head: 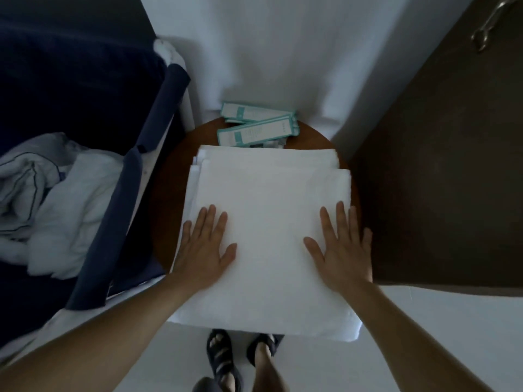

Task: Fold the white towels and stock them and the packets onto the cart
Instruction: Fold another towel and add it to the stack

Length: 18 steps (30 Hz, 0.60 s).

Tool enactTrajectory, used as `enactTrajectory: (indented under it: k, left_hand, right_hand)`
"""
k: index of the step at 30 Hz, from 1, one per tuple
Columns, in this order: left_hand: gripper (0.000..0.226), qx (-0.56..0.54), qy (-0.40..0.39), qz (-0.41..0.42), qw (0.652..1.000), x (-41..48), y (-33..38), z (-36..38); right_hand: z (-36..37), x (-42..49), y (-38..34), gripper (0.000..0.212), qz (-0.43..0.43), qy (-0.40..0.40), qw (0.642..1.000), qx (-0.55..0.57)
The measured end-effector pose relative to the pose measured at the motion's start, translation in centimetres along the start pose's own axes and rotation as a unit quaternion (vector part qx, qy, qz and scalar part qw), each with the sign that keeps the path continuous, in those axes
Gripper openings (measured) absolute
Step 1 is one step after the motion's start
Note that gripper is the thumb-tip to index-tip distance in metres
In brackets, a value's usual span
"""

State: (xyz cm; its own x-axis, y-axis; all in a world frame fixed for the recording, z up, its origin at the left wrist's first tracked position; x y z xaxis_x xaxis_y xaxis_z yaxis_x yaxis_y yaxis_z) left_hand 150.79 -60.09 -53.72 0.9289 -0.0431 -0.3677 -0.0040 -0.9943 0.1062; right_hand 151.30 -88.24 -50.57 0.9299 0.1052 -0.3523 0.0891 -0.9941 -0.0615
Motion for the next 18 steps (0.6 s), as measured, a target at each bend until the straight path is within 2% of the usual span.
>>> enactTrajectory:
  k: [4, 9, 11, 13, 15, 18]
  left_hand:
    - [0.097, 0.021, -0.013, 0.010, 1.000, -1.8, -1.1, 1.6]
    - [0.079, 0.020, -0.044, 0.009, 0.999, -1.1, -1.1, 2.3]
    - [0.073, 0.010, -0.045, 0.009, 0.999, -1.7, -1.2, 2.1]
    - [0.072, -0.040, -0.003, -0.013, 0.999, -2.8, -2.1, 0.9]
    - [0.074, -0.148, 0.036, -0.070, 0.986, -4.0, -3.9, 0.4]
    - [0.065, -0.357, 0.007, -0.182, 0.916, -5.8, -5.8, 0.9]
  right_hand:
    - [2.4, -2.3, -0.4, 0.080, 0.005, -0.031, 0.999, -0.009]
    - [3.3, -2.4, -0.4, 0.073, 0.015, -0.013, 1.000, 0.013]
    - [2.5, -3.3, -0.4, 0.073, 0.030, 0.009, 0.997, 0.064]
    - [1.7, -5.1, 0.5, 0.074, 0.088, 0.042, 0.981, 0.168]
    - [2.0, -6.9, 2.0, 0.076, 0.175, 0.043, 0.945, 0.273]
    - [3.5, -8.6, 3.2, 0.072, 0.264, -0.003, 0.885, 0.385]
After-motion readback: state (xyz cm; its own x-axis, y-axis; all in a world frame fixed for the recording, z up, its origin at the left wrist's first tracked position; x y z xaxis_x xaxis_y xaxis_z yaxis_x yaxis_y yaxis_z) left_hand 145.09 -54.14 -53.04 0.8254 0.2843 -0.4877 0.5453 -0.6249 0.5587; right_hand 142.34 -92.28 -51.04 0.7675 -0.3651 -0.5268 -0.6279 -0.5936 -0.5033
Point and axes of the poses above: each hand's wrist, its own x-axis towards the middle knuckle, its own z-axis out of the palm, y = z × x, the point moved 9 cm from there along x, towards the middle knuckle, and after that the axes turned 6 degrees about -z, right-handed, at the moved point
